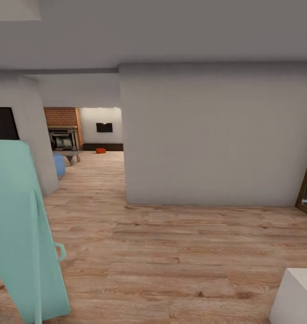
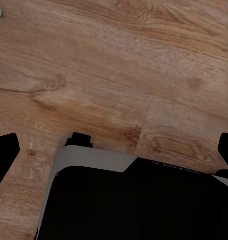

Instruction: Move the two storage containers from the living room to the garage. In the garage, place one container on the floor and stack the other container on top of it (either order is fine).

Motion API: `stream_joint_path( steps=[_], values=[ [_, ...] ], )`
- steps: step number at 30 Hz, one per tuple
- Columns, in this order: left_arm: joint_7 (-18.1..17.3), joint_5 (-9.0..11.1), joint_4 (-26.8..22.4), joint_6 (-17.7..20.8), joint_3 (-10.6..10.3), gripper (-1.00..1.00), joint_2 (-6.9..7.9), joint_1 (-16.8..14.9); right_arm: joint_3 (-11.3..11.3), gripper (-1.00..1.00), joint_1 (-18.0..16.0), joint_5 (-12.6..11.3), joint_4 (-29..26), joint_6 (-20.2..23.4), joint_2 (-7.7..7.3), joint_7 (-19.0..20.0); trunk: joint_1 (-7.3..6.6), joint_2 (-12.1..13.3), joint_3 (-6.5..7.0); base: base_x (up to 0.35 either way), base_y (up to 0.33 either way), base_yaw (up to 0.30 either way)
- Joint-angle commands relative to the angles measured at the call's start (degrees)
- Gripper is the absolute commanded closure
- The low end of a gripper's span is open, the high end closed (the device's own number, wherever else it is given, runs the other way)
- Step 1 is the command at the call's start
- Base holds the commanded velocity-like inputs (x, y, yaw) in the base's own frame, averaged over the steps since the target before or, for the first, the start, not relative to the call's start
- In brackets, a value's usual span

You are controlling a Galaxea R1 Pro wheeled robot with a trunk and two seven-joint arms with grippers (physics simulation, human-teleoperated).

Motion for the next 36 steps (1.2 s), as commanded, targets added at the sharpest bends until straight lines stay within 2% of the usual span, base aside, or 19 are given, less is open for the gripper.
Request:
stream_joint_path(
  steps=[1, 36],
  values=[
    [-0.14, 0.32, 0.03, -0.07, 0.01, -1.00, 0.01, -0.05, 0.31, -1.00, -0.09, -0.21, 0.17, -0.33, -0.01, 0.18, 0.05, -0.07, -0.10, 0.325, 0.000, 0.000],
    [-0.14, 0.32, 0.03, -0.08, 0.01, -1.00, 0.00, -0.05, 0.22, -1.00, -0.09, -0.29, 0.17, -0.33, 0.00, 0.18, 0.05, -0.07, -0.10, 0.325, 0.000, 0.000]
  ],
)
